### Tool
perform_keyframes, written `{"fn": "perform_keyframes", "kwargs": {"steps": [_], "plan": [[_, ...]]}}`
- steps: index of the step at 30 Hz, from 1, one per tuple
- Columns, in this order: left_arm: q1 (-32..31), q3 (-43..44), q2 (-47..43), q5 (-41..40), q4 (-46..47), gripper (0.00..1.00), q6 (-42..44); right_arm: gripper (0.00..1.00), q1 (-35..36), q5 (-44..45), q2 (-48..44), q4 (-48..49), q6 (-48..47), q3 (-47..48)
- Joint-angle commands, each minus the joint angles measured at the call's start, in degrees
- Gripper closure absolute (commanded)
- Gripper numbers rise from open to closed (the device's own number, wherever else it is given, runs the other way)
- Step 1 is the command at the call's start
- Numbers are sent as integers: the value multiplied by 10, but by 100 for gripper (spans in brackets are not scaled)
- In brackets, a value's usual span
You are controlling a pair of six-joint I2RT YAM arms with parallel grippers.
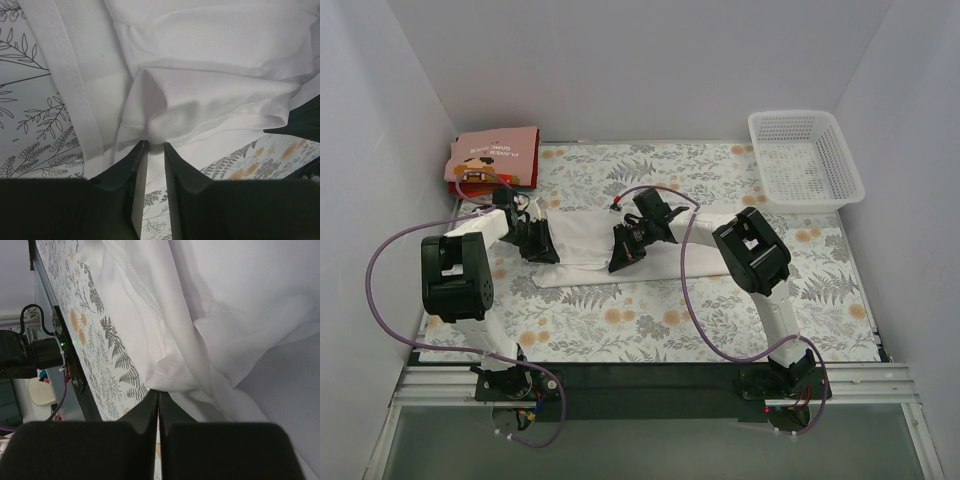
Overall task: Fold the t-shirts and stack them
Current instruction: Fold the tshirt
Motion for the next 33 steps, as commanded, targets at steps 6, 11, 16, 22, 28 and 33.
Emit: {"fn": "perform_keyframes", "kwargs": {"steps": [6, 11, 16, 22, 28, 33], "plan": [[1, 26, -8, 10, -6, 97, 0, 99, -8, -21, -14, 24, 1, 6], [1, 52, -8, 18, -13, 100, -4, 99, -18, -28, -22, 28, 3, 8], [1, 103, 26, 36, -30, 100, -4, 99, -32, -27, -38, 40, 7, 3], [1, 176, 71, 90, -37, 100, -26, 99, -49, -31, -42, 44, 3, 2], [1, 242, 128, 126, -12, 100, -77, 98, -73, -31, -86, 42, -25, -46], [5, 256, 126, 142, 16, 80, -102, 91, -98, -28, -136, 17, -69, -85]]}}
